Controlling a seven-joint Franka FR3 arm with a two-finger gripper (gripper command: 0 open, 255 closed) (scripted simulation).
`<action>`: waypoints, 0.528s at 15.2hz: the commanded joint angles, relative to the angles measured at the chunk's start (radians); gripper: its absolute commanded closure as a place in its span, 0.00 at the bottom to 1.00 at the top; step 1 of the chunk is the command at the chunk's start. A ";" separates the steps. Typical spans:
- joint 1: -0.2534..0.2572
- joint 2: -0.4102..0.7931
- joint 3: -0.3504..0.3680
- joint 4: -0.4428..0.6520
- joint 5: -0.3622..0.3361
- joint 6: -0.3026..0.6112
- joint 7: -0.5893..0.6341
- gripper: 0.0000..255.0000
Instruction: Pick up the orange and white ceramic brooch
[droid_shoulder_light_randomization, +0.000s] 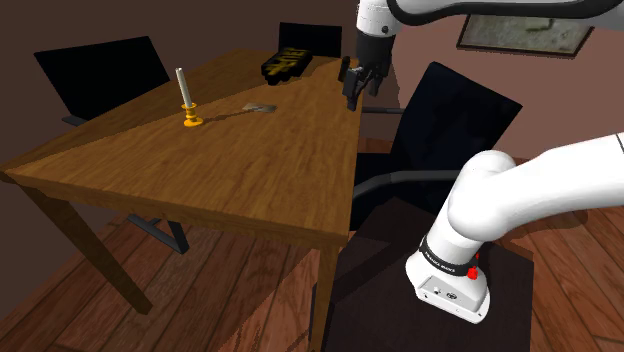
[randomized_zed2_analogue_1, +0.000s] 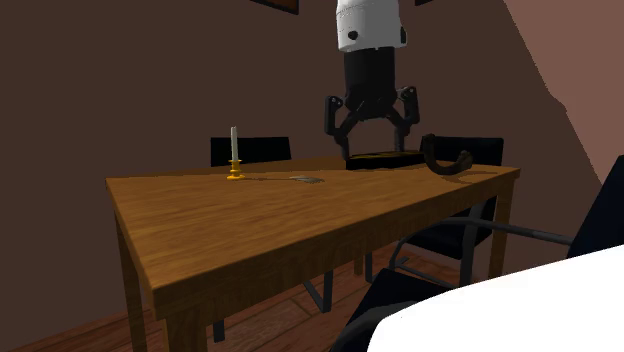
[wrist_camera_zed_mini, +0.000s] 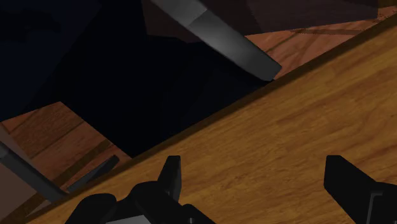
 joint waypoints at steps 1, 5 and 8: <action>0.000 0.000 0.000 0.000 0.000 0.000 0.000 0.00; 0.015 0.174 -0.033 0.095 0.001 0.068 -0.065 0.00; 0.028 0.303 -0.054 0.180 0.009 0.104 -0.115 0.00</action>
